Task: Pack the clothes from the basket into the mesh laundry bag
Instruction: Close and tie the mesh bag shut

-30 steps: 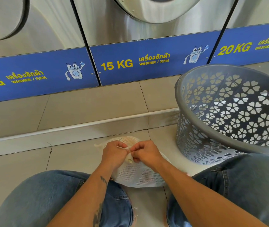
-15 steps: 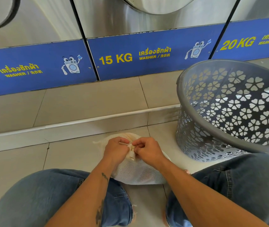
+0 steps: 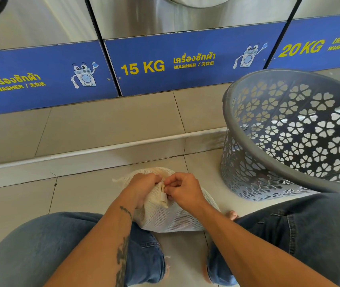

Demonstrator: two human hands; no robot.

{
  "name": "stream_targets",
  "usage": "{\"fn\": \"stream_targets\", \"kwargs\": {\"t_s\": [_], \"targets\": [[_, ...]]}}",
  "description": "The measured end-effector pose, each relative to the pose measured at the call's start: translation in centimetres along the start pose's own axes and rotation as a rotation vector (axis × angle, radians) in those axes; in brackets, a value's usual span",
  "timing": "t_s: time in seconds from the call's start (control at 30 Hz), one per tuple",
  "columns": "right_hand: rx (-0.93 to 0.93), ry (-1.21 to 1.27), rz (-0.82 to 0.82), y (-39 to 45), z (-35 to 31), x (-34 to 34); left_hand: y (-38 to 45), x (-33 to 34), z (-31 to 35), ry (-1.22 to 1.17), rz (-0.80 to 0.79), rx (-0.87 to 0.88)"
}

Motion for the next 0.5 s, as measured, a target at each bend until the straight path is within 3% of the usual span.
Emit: {"fn": "stream_targets", "kwargs": {"t_s": [0.27, 0.5], "targets": [[0.017, 0.014, -0.077, -0.3, 0.2, 0.7, 0.5, 0.5, 1.0, 0.118, -0.009, 0.002], [-0.051, -0.147, -0.235, -0.5, -1.0, 1.9, 0.4, 0.1, 1.7, -0.048, 0.038, 0.061]]}}
Point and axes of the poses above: each hand's wrist, its own y-axis towards the middle knuckle, its own x-axis out of the palm, z = x × y, the point moved 10 cm from there along y, towards the middle knuckle, and after that the axes turned 1 degree about -z, right-handed, at the moved point
